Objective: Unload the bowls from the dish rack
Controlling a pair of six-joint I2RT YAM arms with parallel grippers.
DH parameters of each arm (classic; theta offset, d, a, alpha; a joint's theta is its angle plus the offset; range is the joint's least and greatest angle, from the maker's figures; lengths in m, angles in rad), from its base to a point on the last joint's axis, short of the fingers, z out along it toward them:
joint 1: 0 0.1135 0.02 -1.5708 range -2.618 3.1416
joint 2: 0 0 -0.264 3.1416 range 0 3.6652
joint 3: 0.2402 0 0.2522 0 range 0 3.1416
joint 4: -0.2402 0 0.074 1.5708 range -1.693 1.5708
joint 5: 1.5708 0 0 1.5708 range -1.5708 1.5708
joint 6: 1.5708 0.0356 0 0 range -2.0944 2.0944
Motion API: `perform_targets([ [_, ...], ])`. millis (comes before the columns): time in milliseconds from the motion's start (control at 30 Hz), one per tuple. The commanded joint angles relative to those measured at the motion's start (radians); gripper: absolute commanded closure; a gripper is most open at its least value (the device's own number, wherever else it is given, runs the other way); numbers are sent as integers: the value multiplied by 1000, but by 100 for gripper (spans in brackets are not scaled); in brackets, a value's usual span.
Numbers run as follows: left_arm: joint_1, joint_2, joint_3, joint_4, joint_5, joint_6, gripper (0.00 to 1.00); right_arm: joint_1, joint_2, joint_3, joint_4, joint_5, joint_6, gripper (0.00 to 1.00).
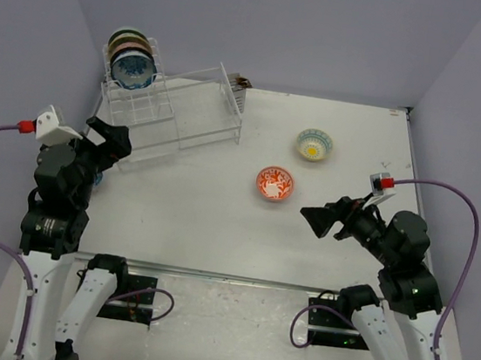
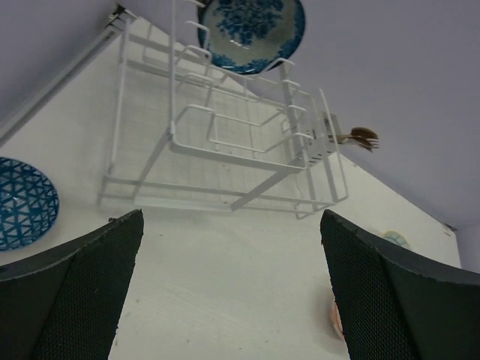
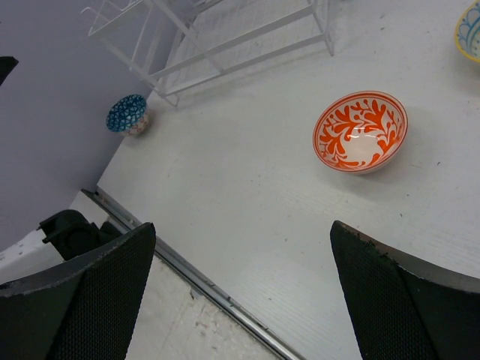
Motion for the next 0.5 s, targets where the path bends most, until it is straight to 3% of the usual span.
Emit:
perform_targets([
  [0, -3, -20, -40, -109, -207, 9, 0, 2, 2, -8, 58, -49, 24, 1],
  [333, -3, 20, -30, -198, -396, -84, 0, 4, 4, 38, 22, -51, 28, 1],
  [467, -3, 67, -17, -275, -482, -192, 0, 2, 8, 23, 48, -61, 44, 1],
])
